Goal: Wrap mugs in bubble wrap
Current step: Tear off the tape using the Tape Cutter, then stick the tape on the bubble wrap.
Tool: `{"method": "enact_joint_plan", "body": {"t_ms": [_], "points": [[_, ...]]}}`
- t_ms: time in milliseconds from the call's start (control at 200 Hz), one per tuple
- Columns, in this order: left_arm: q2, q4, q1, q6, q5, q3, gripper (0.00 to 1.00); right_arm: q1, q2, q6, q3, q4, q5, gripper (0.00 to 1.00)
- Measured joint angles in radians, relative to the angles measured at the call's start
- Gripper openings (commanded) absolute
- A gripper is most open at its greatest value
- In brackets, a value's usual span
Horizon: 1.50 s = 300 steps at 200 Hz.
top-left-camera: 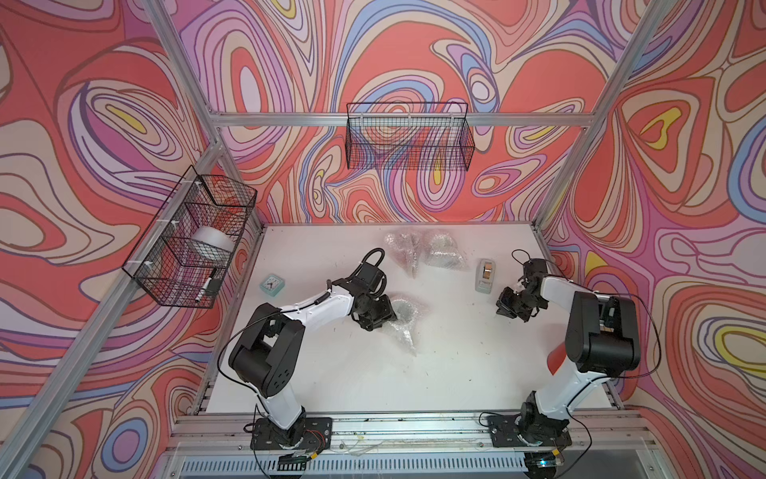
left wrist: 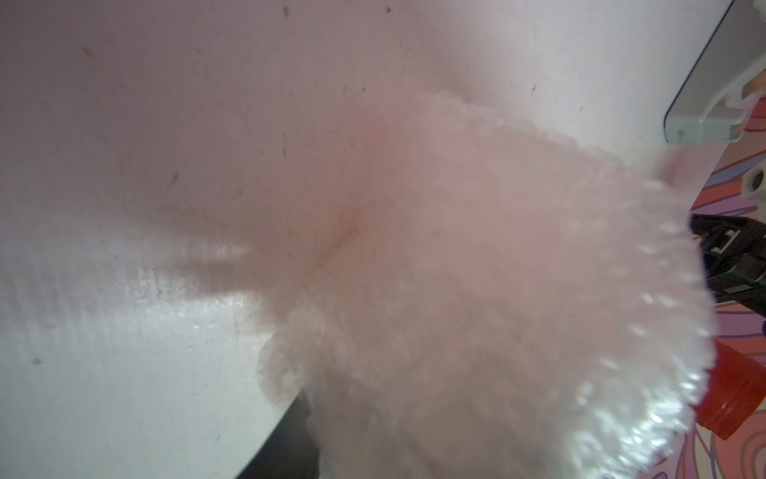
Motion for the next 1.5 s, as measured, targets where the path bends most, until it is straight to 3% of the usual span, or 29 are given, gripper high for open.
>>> {"method": "enact_joint_plan", "body": {"t_ms": [170, 280, 441, 596, 686, 1042, 1502], "points": [[0.002, 0.006, -0.002, -0.008, 0.001, 0.0, 0.47, 0.006, -0.052, -0.002, -0.021, -0.043, 0.008, 0.0], [0.002, 0.008, -0.004, -0.024, 0.0, 0.0, 0.47, 0.061, -0.163, 0.006, -0.016, -0.042, -0.077, 0.0], [0.002, 0.021, -0.018, -0.051, -0.005, 0.0, 0.47, 0.262, -0.315, 0.128, 0.011, 0.102, -0.271, 0.0], [0.003, 0.04, -0.03, -0.079, -0.01, -0.006, 0.46, 0.509, -0.309, 0.274, 0.053, 0.284, -0.385, 0.0], [0.001, 0.05, -0.03, -0.096, -0.011, -0.013, 0.45, 0.594, -0.294, 0.343, 0.055, 0.365, -0.411, 0.0], [-0.014, 0.067, -0.034, -0.159, -0.024, -0.032, 0.41, 0.771, -0.185, 0.459, 0.025, 0.472, -0.376, 0.0], [-0.015, 0.078, -0.034, -0.192, -0.03, -0.037, 0.4, 0.823, -0.137, 0.447, -0.026, 0.4, -0.236, 0.0]]}}
